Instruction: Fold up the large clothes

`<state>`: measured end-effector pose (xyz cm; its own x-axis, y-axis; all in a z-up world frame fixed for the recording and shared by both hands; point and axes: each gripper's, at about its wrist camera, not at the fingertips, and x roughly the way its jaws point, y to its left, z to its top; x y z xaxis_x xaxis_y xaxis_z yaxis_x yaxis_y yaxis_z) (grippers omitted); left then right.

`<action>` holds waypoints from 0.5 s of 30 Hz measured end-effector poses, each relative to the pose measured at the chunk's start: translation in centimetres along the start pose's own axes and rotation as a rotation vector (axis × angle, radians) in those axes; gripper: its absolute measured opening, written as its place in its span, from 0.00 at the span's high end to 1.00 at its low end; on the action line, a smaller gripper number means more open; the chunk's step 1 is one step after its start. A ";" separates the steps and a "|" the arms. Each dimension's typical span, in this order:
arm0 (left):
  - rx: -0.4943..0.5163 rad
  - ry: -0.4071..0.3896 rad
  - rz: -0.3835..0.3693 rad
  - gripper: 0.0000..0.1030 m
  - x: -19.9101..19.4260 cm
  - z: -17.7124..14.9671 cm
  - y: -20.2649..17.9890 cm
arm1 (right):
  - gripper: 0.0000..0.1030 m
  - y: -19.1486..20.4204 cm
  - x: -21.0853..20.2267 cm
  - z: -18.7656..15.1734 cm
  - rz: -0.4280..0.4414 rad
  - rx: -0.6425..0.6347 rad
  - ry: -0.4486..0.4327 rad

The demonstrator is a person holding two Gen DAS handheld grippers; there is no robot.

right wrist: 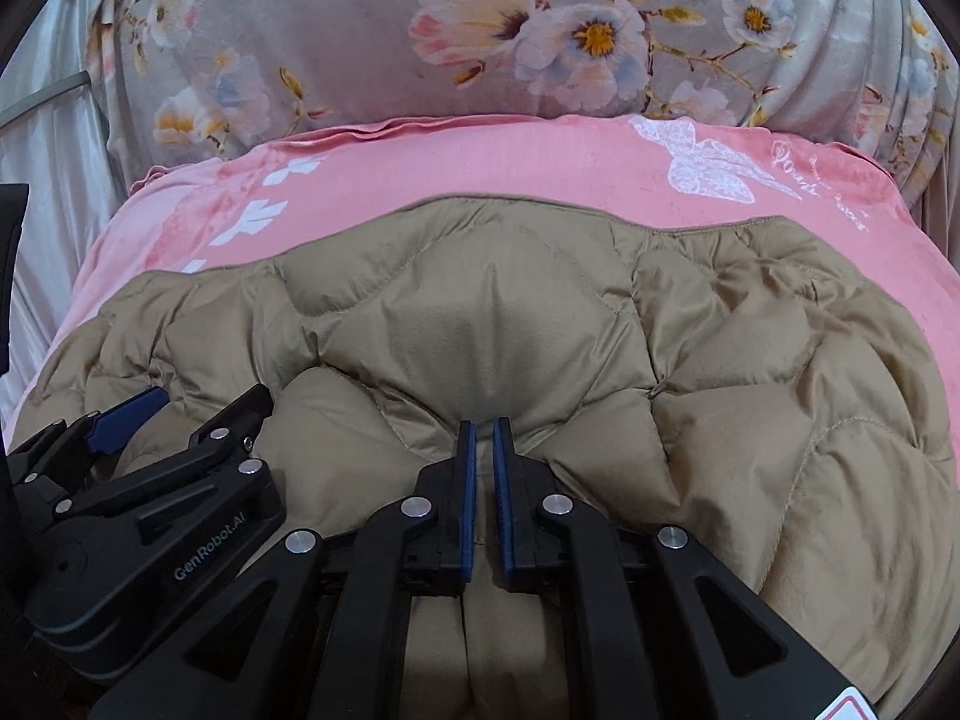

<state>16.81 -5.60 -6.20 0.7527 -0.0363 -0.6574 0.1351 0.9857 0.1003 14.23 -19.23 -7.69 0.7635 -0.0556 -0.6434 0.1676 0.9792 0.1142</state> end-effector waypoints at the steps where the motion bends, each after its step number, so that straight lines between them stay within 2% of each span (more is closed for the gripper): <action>1: 0.003 0.002 0.002 0.34 0.1 0.0 -0.1 | 0.93 0.1 0.0 -0.1 -0.003 -0.001 0.003; 11: 0.004 0.010 0.001 0.34 0.6 -0.1 -0.2 | 0.93 0.2 0.5 -0.1 -0.015 -0.006 0.029; 15: -0.091 0.029 -0.112 0.33 -1.9 -0.5 3.0 | 0.93 -0.1 0.1 0.1 0.015 0.006 0.038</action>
<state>15.47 -2.50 -4.97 0.7170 -0.1439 -0.6821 0.1573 0.9866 -0.0428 14.37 -19.37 -7.65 0.7420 -0.0337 -0.6696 0.1605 0.9786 0.1286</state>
